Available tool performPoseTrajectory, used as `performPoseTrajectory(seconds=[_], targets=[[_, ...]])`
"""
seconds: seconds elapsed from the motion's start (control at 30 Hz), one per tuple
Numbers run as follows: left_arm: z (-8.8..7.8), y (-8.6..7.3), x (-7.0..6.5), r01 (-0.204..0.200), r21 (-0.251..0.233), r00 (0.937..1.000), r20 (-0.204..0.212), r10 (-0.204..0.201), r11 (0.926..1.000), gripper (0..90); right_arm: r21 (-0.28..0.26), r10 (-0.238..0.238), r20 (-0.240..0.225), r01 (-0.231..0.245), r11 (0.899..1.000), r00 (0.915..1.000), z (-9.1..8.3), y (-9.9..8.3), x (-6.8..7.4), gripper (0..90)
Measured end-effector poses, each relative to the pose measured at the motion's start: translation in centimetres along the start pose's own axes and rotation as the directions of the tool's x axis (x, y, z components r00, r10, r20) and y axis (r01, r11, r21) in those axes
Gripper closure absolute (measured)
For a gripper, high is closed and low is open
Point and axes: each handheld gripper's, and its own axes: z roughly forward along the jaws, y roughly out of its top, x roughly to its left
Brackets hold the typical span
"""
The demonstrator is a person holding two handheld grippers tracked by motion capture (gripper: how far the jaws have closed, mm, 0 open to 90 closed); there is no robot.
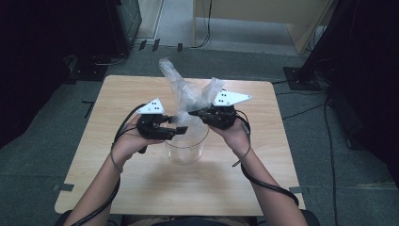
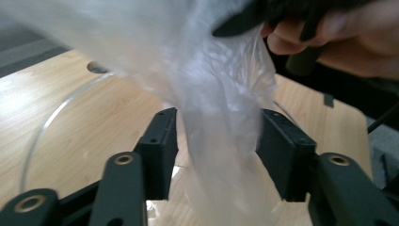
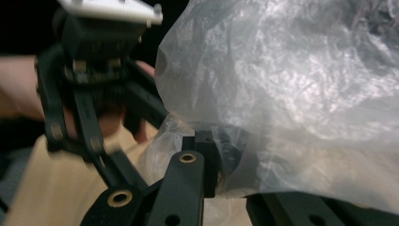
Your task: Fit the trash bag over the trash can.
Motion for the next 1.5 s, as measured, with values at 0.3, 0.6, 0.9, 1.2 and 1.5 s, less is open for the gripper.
performPoseTrajectory(seconds=[0.3,0.6,0.9,1.2,1.5], targets=[[-2.3,0.4,1.1,0.038,-0.084,0.9988,-0.026,-0.040,0.9958,43.4,0.131,-0.117,-0.072,0.125,0.983,0.9906,0.2,-3.5,0.1,59.3],[-2.5,0.4,1.4,0.035,-0.104,0.9977,-0.054,-0.041,0.9939,43.4,0.198,-0.072,-0.136,0.098,0.975,0.9880,-0.2,-3.3,-0.4,27.5],[-3.3,0.2,2.1,0.064,-0.120,0.9934,-0.087,-0.075,0.9907,46.6,0.180,-0.046,-0.085,0.061,0.982,0.9953,-2.4,-2.6,-1.9,39.5],[-3.7,-0.1,2.9,0.124,-0.119,0.9815,-0.131,-0.139,0.9851,49.6,0.172,-0.004,-0.100,0.021,0.985,0.9950,-3.9,-3.0,-3.3,33.1],[-3.5,-0.4,3.2,0.125,-0.098,0.9792,-0.149,-0.138,0.9873,49.5,0.225,0.037,-0.118,-0.010,0.974,0.9924,-4.7,-4.0,-4.4,26.6]])
